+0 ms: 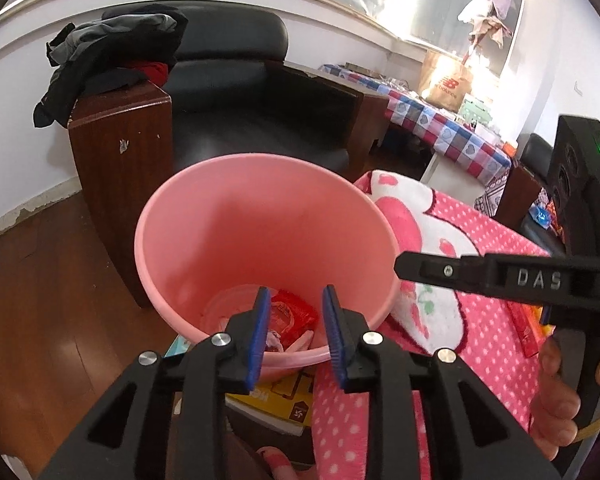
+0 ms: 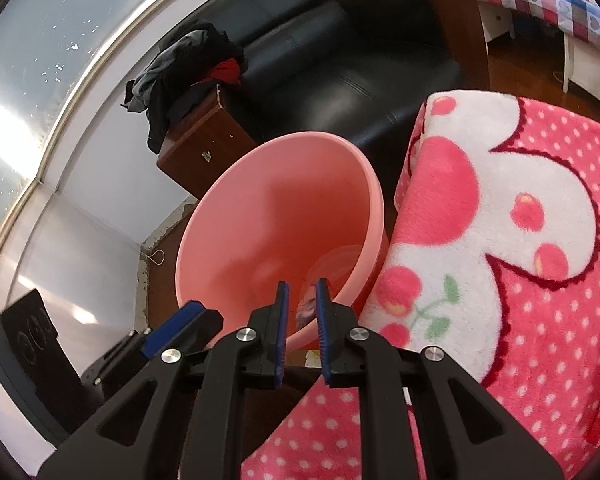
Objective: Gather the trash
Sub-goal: 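Carry both items over the pink bucket and open both grippers to drop them, then grasp the clear plastic bag with the right gripper while the left gripper grasps the white paper wrapper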
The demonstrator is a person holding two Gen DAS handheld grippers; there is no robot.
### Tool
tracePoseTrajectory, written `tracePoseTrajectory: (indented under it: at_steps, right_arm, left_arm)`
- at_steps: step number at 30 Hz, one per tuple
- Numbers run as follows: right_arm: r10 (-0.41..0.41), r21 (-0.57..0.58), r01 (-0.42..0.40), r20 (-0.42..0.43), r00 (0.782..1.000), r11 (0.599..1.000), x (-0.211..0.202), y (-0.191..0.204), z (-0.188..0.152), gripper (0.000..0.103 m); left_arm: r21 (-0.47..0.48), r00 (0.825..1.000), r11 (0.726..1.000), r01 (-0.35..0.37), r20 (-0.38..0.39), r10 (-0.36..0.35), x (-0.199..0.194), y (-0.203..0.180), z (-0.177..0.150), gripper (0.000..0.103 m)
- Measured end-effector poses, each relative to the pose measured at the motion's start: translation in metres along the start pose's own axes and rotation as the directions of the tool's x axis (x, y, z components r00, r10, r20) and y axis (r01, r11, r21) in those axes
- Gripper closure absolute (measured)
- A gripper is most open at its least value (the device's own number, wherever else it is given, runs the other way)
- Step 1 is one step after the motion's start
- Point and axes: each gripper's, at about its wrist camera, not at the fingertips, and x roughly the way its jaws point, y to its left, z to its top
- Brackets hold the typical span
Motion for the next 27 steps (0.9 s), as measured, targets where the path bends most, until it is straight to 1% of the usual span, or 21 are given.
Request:
tracePoseTrajectory:
  at_steps: [4,8,12,13,14,16,23,27]
  right_arm:
    - [-0.023,-0.048,0.024,0.019,1.000,0.999,-0.011,0.008,-0.008,0.089]
    - [-0.053,-0.088,0.056,0.041,0.998,0.995,-0.025,0.013,-0.021,0.089]
    - [-0.102,-0.135,0.112,0.077,0.992,0.985,-0.045,0.015,-0.037,0.088]
    - [-0.113,-0.145,0.125,0.085,0.990,0.982,-0.052,0.014,-0.042,0.085]
    - [-0.122,-0.151,0.136,0.094,0.988,0.979,-0.059,0.013,-0.046,0.076]
    - [-0.142,-0.158,0.161,0.124,0.982,0.974,-0.075,0.010,-0.055,0.065]
    - [-0.227,-0.152,0.264,0.220,0.949,0.953,-0.132,-0.010,-0.084,0.063]
    - [-0.255,-0.121,0.291,0.250,0.934,0.949,-0.159,-0.028,-0.098,0.063]
  left_arm:
    - [-0.010,1.000,1.000,0.012,0.024,-0.011,-0.010,-0.002,0.002,0.066]
    - [-0.014,0.999,1.000,0.024,0.045,-0.023,-0.019,-0.007,0.002,0.065]
    - [-0.009,0.997,0.999,0.045,0.061,-0.045,-0.029,-0.018,0.002,0.062]
    - [-0.006,0.997,0.999,0.051,0.065,-0.050,-0.031,-0.021,0.002,0.062]
    - [-0.001,0.996,0.998,0.061,0.067,-0.061,-0.033,-0.025,0.001,0.062]
    - [0.009,0.995,0.997,0.077,0.069,-0.077,-0.036,-0.034,0.001,0.062]
    - [0.069,0.986,0.986,0.151,0.060,-0.155,-0.043,-0.071,-0.005,0.061]
    - [0.111,0.979,0.976,0.189,0.052,-0.196,-0.047,-0.094,-0.010,0.059]
